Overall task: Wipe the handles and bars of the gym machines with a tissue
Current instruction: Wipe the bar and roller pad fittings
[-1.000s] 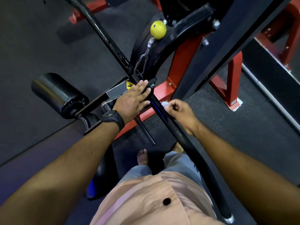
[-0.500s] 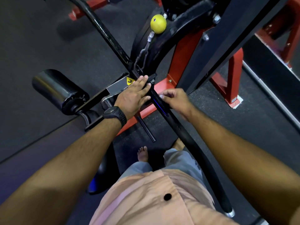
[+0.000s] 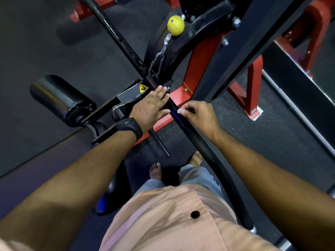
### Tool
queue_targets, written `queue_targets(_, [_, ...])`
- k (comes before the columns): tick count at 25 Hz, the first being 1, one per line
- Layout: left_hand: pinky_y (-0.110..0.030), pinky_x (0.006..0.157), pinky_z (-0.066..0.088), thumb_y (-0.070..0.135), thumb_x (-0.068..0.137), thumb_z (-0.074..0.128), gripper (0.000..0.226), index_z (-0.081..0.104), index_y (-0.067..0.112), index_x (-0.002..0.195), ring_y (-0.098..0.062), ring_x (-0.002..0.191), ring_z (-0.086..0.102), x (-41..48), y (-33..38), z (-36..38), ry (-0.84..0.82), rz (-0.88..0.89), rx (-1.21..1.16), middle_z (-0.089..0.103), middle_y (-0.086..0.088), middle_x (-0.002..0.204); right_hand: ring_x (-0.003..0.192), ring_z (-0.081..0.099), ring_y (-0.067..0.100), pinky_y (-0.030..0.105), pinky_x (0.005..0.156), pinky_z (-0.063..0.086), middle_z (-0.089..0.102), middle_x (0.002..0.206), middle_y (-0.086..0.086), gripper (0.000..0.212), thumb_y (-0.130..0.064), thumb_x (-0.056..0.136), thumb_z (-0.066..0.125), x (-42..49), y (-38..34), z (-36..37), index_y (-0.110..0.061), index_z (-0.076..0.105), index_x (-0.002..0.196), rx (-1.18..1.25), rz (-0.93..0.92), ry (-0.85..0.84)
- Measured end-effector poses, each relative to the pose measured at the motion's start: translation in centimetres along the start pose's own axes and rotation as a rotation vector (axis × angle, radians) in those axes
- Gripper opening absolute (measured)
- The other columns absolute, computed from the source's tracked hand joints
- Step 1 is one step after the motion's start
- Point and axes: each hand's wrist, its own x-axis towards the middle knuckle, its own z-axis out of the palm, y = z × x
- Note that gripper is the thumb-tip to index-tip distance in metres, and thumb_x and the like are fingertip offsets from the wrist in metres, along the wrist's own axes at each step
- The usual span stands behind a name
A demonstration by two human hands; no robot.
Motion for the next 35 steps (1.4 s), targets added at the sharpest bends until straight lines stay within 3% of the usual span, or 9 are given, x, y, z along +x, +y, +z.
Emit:
queue_targets(3, [-0.035,0.121,0.012,0.038,0.099,0.053,0.06,0.041,0.003,0.146,-0.025,0.15,0.018,0.1,-0.1,0.1,-0.028,-0.008,-0.016,0.03,-0.014,0.158,0.085,0.058,0.002,0.012,0.081,0.046,0.067,0.095,-0.001,0.009,-0.008,0.09,0.07,-3.1,0.1,0.4,-0.01,0.074,0.098,-0.052,-0.261,0.08])
queue_targets(7, [-0.031,0.121,0.005,0.039,0.1,0.05,0.061,0.036,0.005,0.149,-0.022,0.151,0.012,0.2,0.0,0.3,-0.03,-0.008,-0.031,0.026,-0.011,0.16,0.084,0.059,0.02,0.029,0.074,0.049,0.064,0.095,0.005,0.009,-0.014,0.093,0.068,-2.4,0.2,0.4,-0.009,0.073,0.097,-0.226,-0.45,0.042])
queue_targets(11, [-0.034,0.122,0.01,0.039,0.1,0.05,0.061,0.038,0.005,0.148,-0.023,0.15,0.014,0.0,-0.1,0.0,-0.026,-0.001,-0.033,0.028,-0.012,0.159,0.087,0.053,0.024,0.032,0.07,0.048,0.061,0.099,0.007,0.018,-0.017,0.096,0.058,-4.4,0.6,0.7,-0.007,0.071,0.103,-0.39,-0.518,0.072])
queue_targets(15, [-0.033,0.122,0.008,0.039,0.101,0.049,0.059,0.038,0.005,0.148,-0.022,0.15,0.015,0.1,0.1,0.2,-0.022,-0.006,-0.03,0.028,-0.011,0.159,0.096,0.048,0.027,0.033,0.082,0.044,0.061,0.097,0.007,0.014,-0.007,0.078,0.072,-2.1,-1.0,2.6,-0.006,0.072,0.092,-0.844,-0.738,-0.037])
queue_targets(21, [-0.041,0.118,0.022,0.041,0.097,0.047,0.059,0.05,0.0,0.139,-0.03,0.144,0.033,0.0,-0.1,0.1,0.014,0.021,-0.001,0.044,-0.017,0.149,0.12,0.042,0.036,0.046,0.109,0.032,0.057,0.111,0.014,0.029,-0.014,0.092,0.05,-4.0,-2.8,2.3,-0.001,0.068,0.11,-1.343,-0.724,-0.353])
queue_targets(26, [-0.041,0.119,0.021,0.044,0.097,0.04,0.062,0.048,-0.001,0.14,-0.03,0.145,0.03,-0.1,0.2,-0.2,0.008,0.014,-0.011,0.042,-0.018,0.151,0.122,0.043,0.04,0.048,0.112,0.032,0.047,0.115,0.018,0.03,-0.009,0.092,0.049,-4.0,-3.1,2.8,0.003,0.067,0.113,-1.32,-0.622,-0.347])
queue_targets(29, [-0.036,0.121,0.011,0.043,0.101,0.044,0.062,0.039,0.003,0.147,-0.025,0.15,0.018,-0.1,0.4,-0.8,-0.035,0.012,0.005,0.031,-0.013,0.158,0.114,0.046,0.036,0.044,0.106,0.035,0.06,0.107,0.017,0.023,-0.016,0.087,0.064,-5.7,-1.6,2.8,-0.002,0.074,0.103,-1.332,-0.685,-0.254])
queue_targets(33, [-0.032,0.122,0.004,0.051,0.101,0.038,0.068,0.028,0.008,0.153,-0.02,0.151,0.008,0.0,0.4,-0.8,-0.064,0.021,0.063,0.02,-0.009,0.162,0.097,0.05,0.026,0.035,0.081,0.053,0.062,0.098,0.008,0.009,-0.008,0.084,0.075,-5.3,-0.3,2.4,-0.004,0.074,0.092,-0.659,-0.496,0.072])
queue_targets(35, [-0.032,0.121,0.005,0.052,0.1,0.039,0.069,0.03,0.007,0.152,-0.02,0.151,0.009,-0.1,0.7,-0.8,-0.059,0.007,0.038,0.021,-0.009,0.162,0.098,0.056,0.022,0.031,0.083,0.054,0.061,0.103,0.006,0.011,-0.002,0.088,0.067,-5.4,-0.5,2.8,-0.004,0.074,0.096,-0.333,-0.319,0.146])
